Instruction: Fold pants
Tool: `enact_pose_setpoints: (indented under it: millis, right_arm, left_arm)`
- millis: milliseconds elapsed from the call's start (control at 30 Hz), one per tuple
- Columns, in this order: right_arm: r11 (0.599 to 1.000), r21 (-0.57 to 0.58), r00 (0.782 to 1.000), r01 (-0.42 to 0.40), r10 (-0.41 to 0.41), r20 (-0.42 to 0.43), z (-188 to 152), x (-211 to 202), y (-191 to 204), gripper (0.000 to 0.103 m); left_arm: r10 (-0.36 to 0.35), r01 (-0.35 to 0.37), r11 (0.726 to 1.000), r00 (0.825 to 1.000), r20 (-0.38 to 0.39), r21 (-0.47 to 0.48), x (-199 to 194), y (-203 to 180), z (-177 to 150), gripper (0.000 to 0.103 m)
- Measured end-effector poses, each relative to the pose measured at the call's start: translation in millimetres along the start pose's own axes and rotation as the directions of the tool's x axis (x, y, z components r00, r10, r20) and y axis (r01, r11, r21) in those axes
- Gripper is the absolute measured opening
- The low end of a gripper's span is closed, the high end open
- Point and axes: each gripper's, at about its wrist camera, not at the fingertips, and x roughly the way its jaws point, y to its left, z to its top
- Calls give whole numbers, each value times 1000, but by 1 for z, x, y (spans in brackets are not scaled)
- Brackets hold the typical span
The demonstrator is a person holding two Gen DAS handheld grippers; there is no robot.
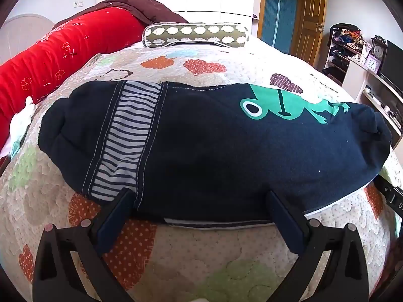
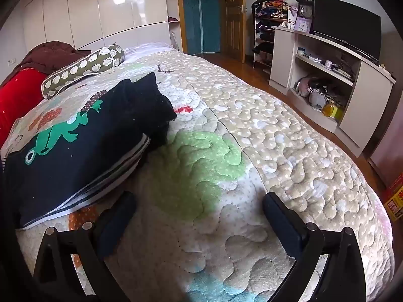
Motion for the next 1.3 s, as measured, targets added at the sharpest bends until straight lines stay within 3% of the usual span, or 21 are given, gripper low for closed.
enact_pose_setpoints:
  millis: [767,833,933,1033,1100,1167,1300]
  right_arm:
    - [1000,1,1000,-20,20,-10,-2,3,0,103]
    - [999,4,999,-34,34,-5,-3,0,-3,103]
    - [998,-3,998,-62,62,-5,-5,-1,-6,103]
    - [993,-22,993,-118,118,-21,-5,-2,-11,103]
    - [976,-42,976,-214,212,-46,-4,-10,-21,102]
    - [968,-36,968,-248,247,-41,-6,-15,-25,99]
    - [933,15,932,-359,360,-46,-3,-19,-28,99]
  left_arm:
    - [37,-37,999,999,14,14,-6,-6,-5,103]
    - [36,-36,999,999,2,13,-7,-5,-5,103]
    - [22,-21,1000,997,-75,12,-15,-2,-5,103]
    - [-49,48,999,997,-57,-24,-46,15,-15,103]
    - [-70,68,996,997,-34,-65,-62,35,-18,103]
    - [-73,69,989,997,-22,-131,-70,61,-16,103]
    - [-146,113,942,986,-81,-315,-47,112,-4,103]
